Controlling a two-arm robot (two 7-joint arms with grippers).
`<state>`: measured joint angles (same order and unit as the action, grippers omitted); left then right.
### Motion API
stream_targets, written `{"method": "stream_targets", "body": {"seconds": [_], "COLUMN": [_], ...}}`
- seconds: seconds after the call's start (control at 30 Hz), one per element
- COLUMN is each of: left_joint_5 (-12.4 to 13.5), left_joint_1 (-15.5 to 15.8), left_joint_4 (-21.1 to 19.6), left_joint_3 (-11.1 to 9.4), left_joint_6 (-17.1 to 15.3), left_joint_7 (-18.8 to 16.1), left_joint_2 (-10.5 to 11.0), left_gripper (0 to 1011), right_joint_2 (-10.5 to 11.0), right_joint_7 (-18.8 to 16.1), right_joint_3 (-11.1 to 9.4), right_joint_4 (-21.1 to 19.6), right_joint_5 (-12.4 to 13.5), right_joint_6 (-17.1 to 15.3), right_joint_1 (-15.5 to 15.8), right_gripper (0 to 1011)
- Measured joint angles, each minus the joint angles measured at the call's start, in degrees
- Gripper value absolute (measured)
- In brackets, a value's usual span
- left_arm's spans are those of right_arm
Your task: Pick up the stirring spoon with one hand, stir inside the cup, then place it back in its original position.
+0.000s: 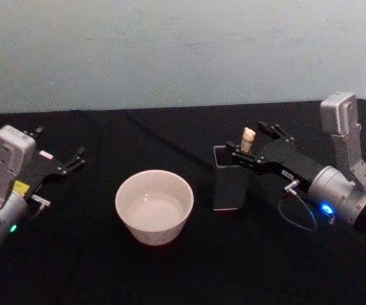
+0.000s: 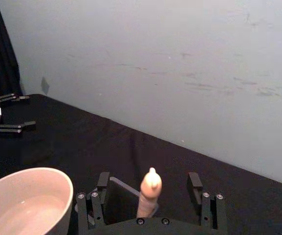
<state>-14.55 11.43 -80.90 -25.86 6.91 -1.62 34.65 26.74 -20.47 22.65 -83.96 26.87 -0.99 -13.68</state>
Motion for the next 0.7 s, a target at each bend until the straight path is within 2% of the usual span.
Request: {"method": "stream_targets", "body": {"seconds": [0.2,0.53,0.7], "left_joint_5": [0.00,0.00,0.00], "left_joint_1": [0.00,0.00,0.00], "left_joint_4": [0.00,0.00,0.00], "left_joint_3": [0.00,0.00,0.00], "left_joint_6": [0.00,0.00,0.00], "left_joint_7": [0.00,0.00,0.00], "left_joint_2": [0.00,0.00,0.00], "left_gripper": [1002,1001,1001], "right_joint_2": [-0.84,-0.71,-0.68], "right_joint_7": [-0.51,-0.50,-0.48], "right_joint_3": [0.02,0.00,-0.01], "right_joint_4": [0.47,0.43,0.40], "right_joint_5": [-0.72,-0.67,-0.61], "right_joint_6": [-0.60,-0.54,-0.49], "right_joint_1": [-0.47,-0.40,-0.38], "right_gripper": [1000,1000,902]}}
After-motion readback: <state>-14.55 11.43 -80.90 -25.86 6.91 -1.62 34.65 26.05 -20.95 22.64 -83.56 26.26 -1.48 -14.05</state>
